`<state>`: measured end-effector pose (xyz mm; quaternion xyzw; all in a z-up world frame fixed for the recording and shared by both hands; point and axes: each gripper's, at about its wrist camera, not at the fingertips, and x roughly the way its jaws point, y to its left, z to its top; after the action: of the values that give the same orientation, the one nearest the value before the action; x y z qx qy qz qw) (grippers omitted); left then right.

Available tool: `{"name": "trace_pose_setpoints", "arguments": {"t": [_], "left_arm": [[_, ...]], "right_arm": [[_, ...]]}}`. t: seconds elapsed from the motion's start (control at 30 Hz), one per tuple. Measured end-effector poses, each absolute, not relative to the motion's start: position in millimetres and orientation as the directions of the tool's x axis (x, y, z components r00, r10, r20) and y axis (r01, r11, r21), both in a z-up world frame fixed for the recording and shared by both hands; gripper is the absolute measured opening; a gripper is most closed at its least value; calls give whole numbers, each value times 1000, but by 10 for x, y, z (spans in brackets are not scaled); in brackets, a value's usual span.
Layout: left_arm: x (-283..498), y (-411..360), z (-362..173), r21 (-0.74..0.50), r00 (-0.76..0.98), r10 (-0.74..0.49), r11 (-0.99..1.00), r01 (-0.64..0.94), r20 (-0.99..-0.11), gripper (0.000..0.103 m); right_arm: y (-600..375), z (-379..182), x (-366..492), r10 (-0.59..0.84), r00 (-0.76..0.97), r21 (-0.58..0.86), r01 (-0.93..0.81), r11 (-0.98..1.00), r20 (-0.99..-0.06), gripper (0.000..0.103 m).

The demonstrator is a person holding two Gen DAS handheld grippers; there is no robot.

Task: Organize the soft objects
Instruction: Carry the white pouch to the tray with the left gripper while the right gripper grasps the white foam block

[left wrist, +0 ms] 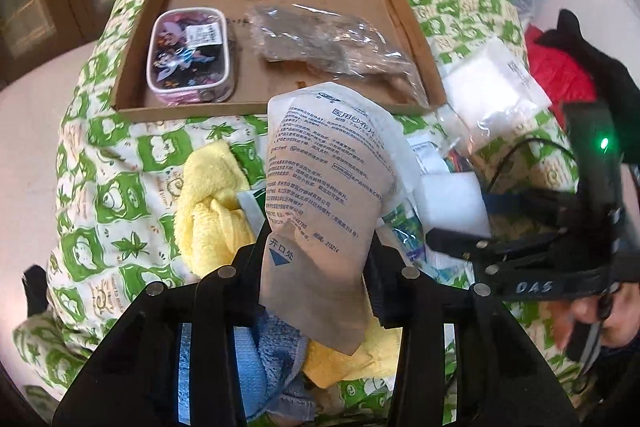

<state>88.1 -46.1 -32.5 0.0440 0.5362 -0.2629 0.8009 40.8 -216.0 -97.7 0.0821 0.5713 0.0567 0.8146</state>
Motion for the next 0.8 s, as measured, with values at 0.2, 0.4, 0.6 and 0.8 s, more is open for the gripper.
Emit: {"name": "trace_pose_setpoints", "arguments": {"t": [0.2, 0.4, 0.6, 0.8], "left_arm": [[798, -356, -280, -216, 298, -381, 859, 465, -875, 39], [805, -283, -246, -236, 304, -397, 860, 452, -866, 39], [856, -313, -123, -236, 314, -403, 859, 455, -860, 39], [1044, -355, 76, -232, 339, -404, 864, 447, -850, 39]], "right_arm": [[-2219, -970, 356, 195, 353, 209, 0, 978, -915, 70], [-2307, -726, 211, 204, 412, 219, -12, 976, -888, 70], [-2376, -658, 198, 213, 423, 229, -14, 973, -881, 70], [-2303, -572, 296, 218, 430, 226, -34, 974, -876, 70]]}}
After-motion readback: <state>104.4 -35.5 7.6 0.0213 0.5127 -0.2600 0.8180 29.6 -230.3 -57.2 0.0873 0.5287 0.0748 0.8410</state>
